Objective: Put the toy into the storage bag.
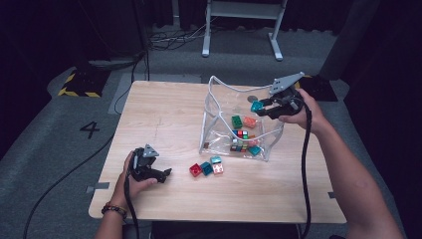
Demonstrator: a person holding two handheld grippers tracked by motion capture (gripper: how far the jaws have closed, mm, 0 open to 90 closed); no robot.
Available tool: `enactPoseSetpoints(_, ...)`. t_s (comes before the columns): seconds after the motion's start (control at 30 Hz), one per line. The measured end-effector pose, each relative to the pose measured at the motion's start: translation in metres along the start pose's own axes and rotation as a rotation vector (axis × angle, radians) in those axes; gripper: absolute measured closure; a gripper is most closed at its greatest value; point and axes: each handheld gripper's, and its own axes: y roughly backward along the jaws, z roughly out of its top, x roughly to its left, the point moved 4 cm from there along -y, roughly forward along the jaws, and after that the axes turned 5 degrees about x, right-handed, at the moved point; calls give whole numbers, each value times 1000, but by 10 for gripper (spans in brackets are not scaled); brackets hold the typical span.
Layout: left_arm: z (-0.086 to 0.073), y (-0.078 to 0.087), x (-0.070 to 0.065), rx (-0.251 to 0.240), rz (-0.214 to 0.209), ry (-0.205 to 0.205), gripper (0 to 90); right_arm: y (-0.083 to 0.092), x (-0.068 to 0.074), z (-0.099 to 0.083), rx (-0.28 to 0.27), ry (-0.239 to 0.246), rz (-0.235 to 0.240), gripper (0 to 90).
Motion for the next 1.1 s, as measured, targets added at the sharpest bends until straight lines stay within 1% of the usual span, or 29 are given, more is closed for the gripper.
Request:
enactPoseSetpoints(0.03, 0, 0, 1, -5, 4, -9, 3, -3, 0, 1, 16, -3, 2, 596)
enactPoseSetpoints(0.07, 0, 0, 1, -5, 4, -8, 3, -6, 0, 1, 40, 6, 2, 596)
enactPoseSetpoints(0.1, 0, 0, 1, -5, 4, -8, 3, -9, 0, 1, 80, 11, 7, 596)
enactPoseSetpoints(0.13, 0, 0, 1, -4, 3, -7, 3, -11, 0, 1, 94, 27, 3, 596)
enactPoseSetpoints(0.17, 0, 0, 1, -5, 4, -8, 3, -15, 0, 1, 126, 44, 1, 596)
enactPoseSetpoints(0.2, 0, 0, 0, -3, 1, -4, 3, -17, 0, 0, 150, 51, 7, 595)
enactPoseSetpoints(0.23, 0, 0, 0, -4, 1, -4, 3, -20, 1, -1, 186, 69, 12, 596)
enactPoseSetpoints(0.27, 0, 0, 0, 1, 0, 1, 3, -22, 2, -2, 208, 70, 12, 595)
enactPoseSetpoints(0.3, 0, 0, 0, 2, -1, 3, 3, -24, 3, -3, 249, 78, 17, 596)
enactPoseSetpoints(0.33, 0, 0, 0, 1, -1, 3, 3, -25, 3, -5, 267, 75, 21, 596)
enactPoseSetpoints(0.37, 0, 0, 0, 0, 0, 1, 3, -27, 2, -7, 302, 73, 25, 595)
enactPoseSetpoints(0.4, 0, 0, 0, 2, -1, 4, 3, -27, 1, -8, 321, 74, 27, 595)
enactPoseSetpoints(0.43, 0, 0, 0, 0, 0, -1, 3, -28, 0, -9, 329, 70, 33, 595)
enactPoseSetpoints(0.47, 0, 0, 0, 1, 0, 1, 3, -28, -1, -11, 358, 68, 32, 595)
enactPoseSetpoints(0.5, 0, 0, 0, 1, -1, 2, 3, -28, -1, -12, 369, 69, 29, 595)
enactPoseSetpoints(0.57, 0, 0, 1, -5, 4, -8, 3, -28, -2, -13, 407, 74, 26, 595)
enactPoseSetpoints(0.7, 0, 0, 1, -4, 3, -7, 3, -26, -1, -14, 457, 79, 24, 595)
enactPoseSetpoints(0.73, 0, 0, 1, -4, 3, -7, 3, -25, -1, -14, 473, 78, 31, 595)
enactPoseSetpoints(0.8, 0, 0, 1, -4, 3, -7, 3, -25, -1, -16, 498, 86, 22, 595)
enactPoseSetpoints(0.83, 0, 0, 1, -4, 3, -7, 3, -24, -1, -17, 517, 77, 22, 595)
enactPoseSetpoints(0.87, 0, 0, 1, -4, 3, -7, 3, -22, 1, -19, 553, 31, 15, 595)
enactPoseSetpoints(0.9, 0, 0, 1, -4, 3, -7, 3, -22, 0, -20, 573, 35, 3, 595)
enactPoseSetpoints(0.93, 0, 0, 1, -5, 4, -9, 3, -21, -1, -21, 582, 28, -9, 595)
enactPoseSetpoints(1.03, 0, 0, 1, -6, 4, -8, 3, -20, -1, -21, 602, 17, -19, 595)
enactPoseSetpoints(1.1, 0, 0, 1, -4, 3, -7, 3, -20, 0, -20, 609, 27, -25, 594)
